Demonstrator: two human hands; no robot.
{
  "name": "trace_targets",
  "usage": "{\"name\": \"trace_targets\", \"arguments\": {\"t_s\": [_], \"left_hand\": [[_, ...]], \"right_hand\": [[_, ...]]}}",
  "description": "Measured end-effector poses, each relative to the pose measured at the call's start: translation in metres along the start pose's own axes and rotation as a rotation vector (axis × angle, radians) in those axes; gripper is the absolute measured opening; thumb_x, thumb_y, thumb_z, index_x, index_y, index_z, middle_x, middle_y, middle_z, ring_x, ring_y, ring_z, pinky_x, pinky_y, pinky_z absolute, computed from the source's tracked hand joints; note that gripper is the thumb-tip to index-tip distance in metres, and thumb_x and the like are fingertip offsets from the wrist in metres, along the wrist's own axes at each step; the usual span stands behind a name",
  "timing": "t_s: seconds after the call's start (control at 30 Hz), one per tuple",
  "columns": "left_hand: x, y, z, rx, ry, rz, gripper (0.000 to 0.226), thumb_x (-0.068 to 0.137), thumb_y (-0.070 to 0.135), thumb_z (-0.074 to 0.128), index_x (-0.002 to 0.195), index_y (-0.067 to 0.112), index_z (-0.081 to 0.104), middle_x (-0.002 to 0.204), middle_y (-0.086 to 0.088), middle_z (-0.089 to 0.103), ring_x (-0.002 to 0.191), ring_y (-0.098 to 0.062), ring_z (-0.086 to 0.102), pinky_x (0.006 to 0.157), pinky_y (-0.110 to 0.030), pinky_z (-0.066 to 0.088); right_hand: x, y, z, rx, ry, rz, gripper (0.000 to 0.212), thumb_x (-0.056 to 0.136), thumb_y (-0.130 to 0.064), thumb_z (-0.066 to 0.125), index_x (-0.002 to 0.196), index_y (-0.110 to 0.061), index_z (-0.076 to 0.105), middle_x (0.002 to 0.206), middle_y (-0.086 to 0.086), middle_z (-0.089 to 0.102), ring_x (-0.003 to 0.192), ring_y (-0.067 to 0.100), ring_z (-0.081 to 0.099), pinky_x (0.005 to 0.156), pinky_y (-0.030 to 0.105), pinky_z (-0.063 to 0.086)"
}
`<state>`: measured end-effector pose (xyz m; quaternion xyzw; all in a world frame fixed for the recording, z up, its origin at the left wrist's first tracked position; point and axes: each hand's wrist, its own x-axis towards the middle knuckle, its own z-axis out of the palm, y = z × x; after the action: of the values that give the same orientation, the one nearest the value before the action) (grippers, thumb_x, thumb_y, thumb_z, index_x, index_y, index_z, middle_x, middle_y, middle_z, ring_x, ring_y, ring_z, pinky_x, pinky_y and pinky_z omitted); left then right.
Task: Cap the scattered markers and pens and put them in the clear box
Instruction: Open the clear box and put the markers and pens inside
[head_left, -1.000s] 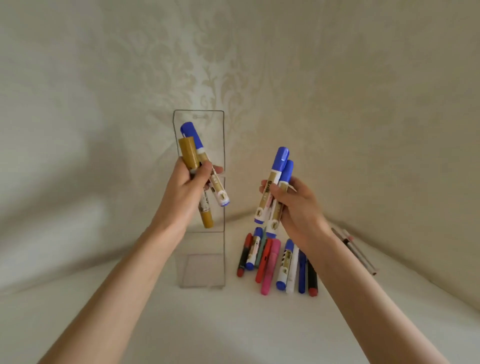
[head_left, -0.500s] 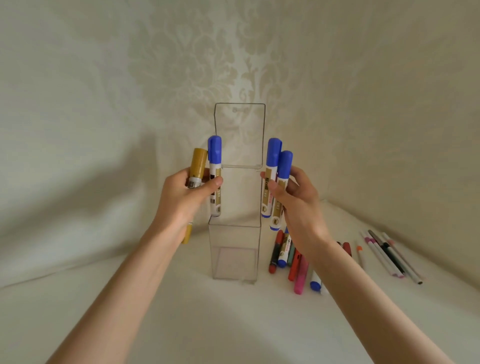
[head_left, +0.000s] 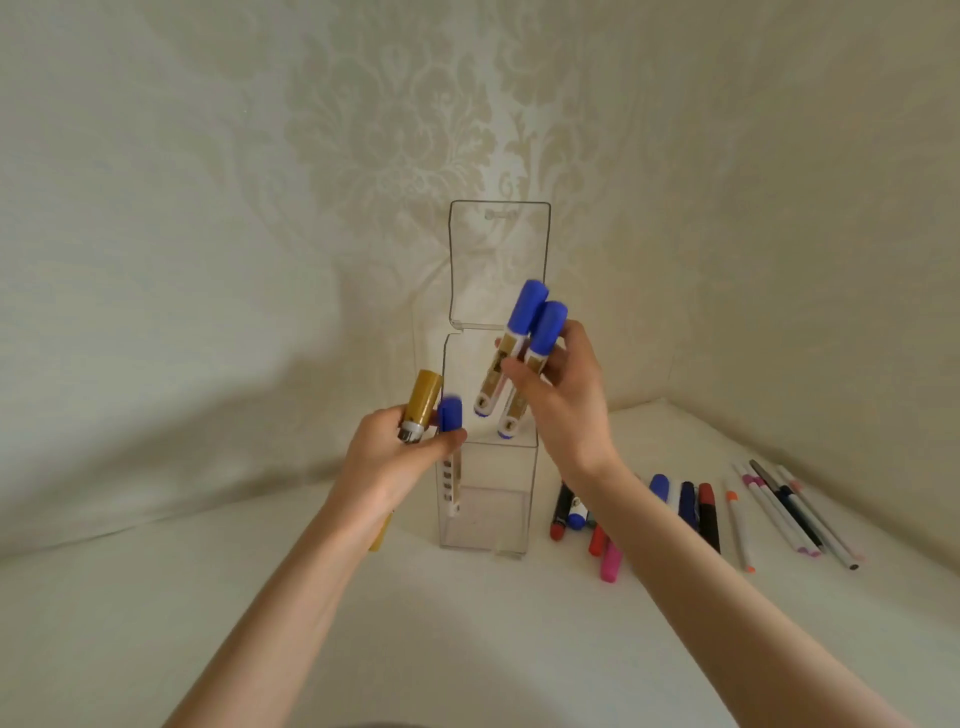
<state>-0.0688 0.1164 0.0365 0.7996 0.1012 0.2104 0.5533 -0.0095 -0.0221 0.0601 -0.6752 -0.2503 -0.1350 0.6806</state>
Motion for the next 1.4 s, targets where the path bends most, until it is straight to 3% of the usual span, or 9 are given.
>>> {"name": "trace_targets", "arguments": {"t_s": [0.13,0.3,0.47,0.63,0.77,0.9,1.17,1.3,1.4], "left_hand": [[-0.001,0.007,-0.004,-0.095,0.047,0.05,0.019,0.083,0.036,0.064,0.092,0.02,0.058,0.075,0.01,0.056,0.068,-0.004,0.051,0.06,-0.02,0.036],[0.023,0.027,-0.003,-0.497,0.112,-0.003,0.028,0.088,0.046,0.039,0.093,0.019,0.043,0.079,0.005,0.045,0.074,-0.01,0.045,0.071,-0.027,0.035],[0.037,0.039,0.008,-0.467,0.126,0.262,0.004,0.099,0.024,0.038,0.097,0.025,0.041,0.095,0.003,0.049,0.086,-0.005,0.061,0.086,-0.027,0.046],[0.029,0.024,0.018,-0.283,0.086,0.495,0.039,0.095,0.012,0.046,0.123,0.03,0.027,0.099,-0.005,0.053,0.089,-0.009,0.068,0.08,-0.017,0.05],[0.022,0.01,0.019,-0.024,0.142,0.526,0.037,0.092,0.015,0.051,0.125,0.028,0.039,0.086,0.005,0.056,0.085,-0.016,0.063,0.075,-0.02,0.051],[0.01,-0.005,0.019,0.348,0.292,0.597,0.035,0.084,0.016,0.064,0.118,0.016,0.053,0.084,0.008,0.054,0.078,-0.015,0.053,0.069,-0.024,0.038],[-0.002,-0.018,0.027,0.583,0.374,0.614,0.025,0.081,0.031,0.049,0.085,0.014,0.067,0.105,-0.01,0.054,0.089,-0.028,0.051,0.078,-0.029,0.033],[-0.03,-0.003,0.065,0.378,0.064,0.812,0.018,0.087,0.021,0.05,0.089,0.008,0.063,0.095,-0.001,0.052,0.072,-0.011,0.055,0.067,-0.02,0.046],[-0.042,-0.007,0.108,0.376,-0.168,0.592,0.013,0.087,0.022,0.054,0.095,0.014,0.061,0.096,0.007,0.054,0.069,-0.005,0.056,0.066,-0.023,0.051]], "right_hand": [[-0.015,0.006,0.002,-0.226,-0.09,0.014,0.048,0.088,-0.001,0.056,0.126,-0.022,0.035,0.088,0.003,0.059,0.07,0.015,0.06,0.056,0.021,0.054],[-0.017,0.007,0.002,-0.454,-0.196,-0.118,0.083,0.086,0.007,0.051,0.141,-0.042,0.013,0.098,-0.006,0.05,0.072,0.012,0.053,0.074,0.029,0.054],[-0.016,0.008,0.001,-0.584,-0.29,-0.109,0.045,0.091,-0.002,0.05,0.125,-0.027,0.036,0.092,-0.001,0.053,0.081,0.017,0.059,0.074,0.025,0.053],[-0.017,0.009,-0.002,-0.761,-0.387,-0.187,0.017,0.095,-0.012,0.045,0.11,-0.01,0.054,0.092,0.001,0.055,0.076,0.012,0.054,0.07,0.02,0.045],[-0.024,0.008,-0.015,-0.764,-0.455,-0.215,0.024,0.096,-0.011,0.043,0.11,-0.008,0.062,0.109,0.003,0.059,0.101,0.016,0.054,0.084,0.017,0.041],[-0.034,0.003,-0.048,-0.637,-0.209,-0.195,0.027,0.095,-0.005,0.042,0.111,-0.012,0.062,0.108,-0.006,0.057,0.103,0.005,0.051,0.084,-0.001,0.033],[-0.029,0.03,-0.131,-0.731,0.033,0.216,0.022,0.094,-0.011,0.044,0.107,-0.019,0.06,0.106,-0.008,0.056,0.1,0.011,0.054,0.086,0.033,0.047],[-0.034,0.064,-0.16,-1.068,0.037,0.476,0.024,0.092,-0.021,0.048,0.11,-0.01,0.058,0.105,0.006,0.062,0.09,0.021,0.055,0.073,0.028,0.04],[-0.04,0.085,-0.167,-1.127,0.05,0.654,0.046,0.09,-0.043,0.049,0.116,-0.005,0.051,0.107,0.013,0.06,0.096,0.028,0.058,0.078,0.034,0.048]]}}
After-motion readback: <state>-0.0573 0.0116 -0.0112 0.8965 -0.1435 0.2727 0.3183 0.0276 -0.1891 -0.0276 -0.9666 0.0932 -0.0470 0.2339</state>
